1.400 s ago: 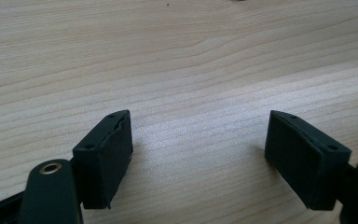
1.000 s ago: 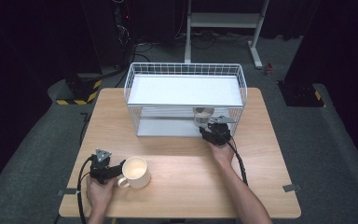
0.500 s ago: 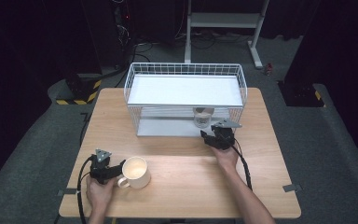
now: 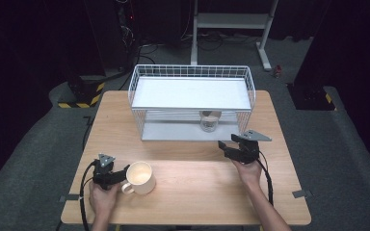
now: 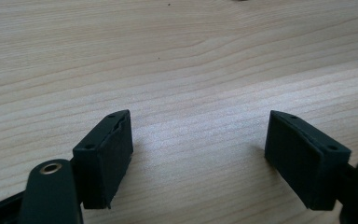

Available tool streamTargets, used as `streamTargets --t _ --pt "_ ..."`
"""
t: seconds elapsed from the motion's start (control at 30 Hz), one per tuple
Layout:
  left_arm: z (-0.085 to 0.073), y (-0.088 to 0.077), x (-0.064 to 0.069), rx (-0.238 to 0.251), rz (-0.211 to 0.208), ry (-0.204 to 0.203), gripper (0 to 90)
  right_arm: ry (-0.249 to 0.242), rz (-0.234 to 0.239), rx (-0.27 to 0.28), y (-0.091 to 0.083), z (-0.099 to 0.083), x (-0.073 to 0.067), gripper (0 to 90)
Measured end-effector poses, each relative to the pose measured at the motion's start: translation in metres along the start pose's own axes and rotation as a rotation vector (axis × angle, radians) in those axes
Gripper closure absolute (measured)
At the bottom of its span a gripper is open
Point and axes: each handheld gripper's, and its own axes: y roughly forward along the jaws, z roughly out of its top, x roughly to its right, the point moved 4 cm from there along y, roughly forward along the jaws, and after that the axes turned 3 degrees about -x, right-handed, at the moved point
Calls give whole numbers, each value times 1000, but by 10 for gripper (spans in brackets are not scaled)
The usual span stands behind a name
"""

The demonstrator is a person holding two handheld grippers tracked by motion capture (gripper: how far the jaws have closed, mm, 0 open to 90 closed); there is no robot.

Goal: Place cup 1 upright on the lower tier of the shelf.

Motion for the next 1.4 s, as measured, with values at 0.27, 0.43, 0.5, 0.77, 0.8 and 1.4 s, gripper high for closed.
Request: streamTargets --t 0.27,0.43,0.5,0.77,0.8,1.4 --pt "0 0 0 0 0 0 237 0 -7 12 -26 -12 3 326" --pt "0 0 0 0 -1 0 237 6 -39 -1 -38 -27 9 324" --pt "0 0 0 0 0 1 237 5 -57 -11 -41 -34 12 323" --pt "0 0 0 -2 -1 2 237 3 -129 -132 -41 -65 24 325" --pt "0 -1 0 -2 -1 1 237 0 -138 -143 -40 -68 26 325" --pt "0 0 3 -3 23 -19 202 -5 -218 -263 -33 -88 42 314"
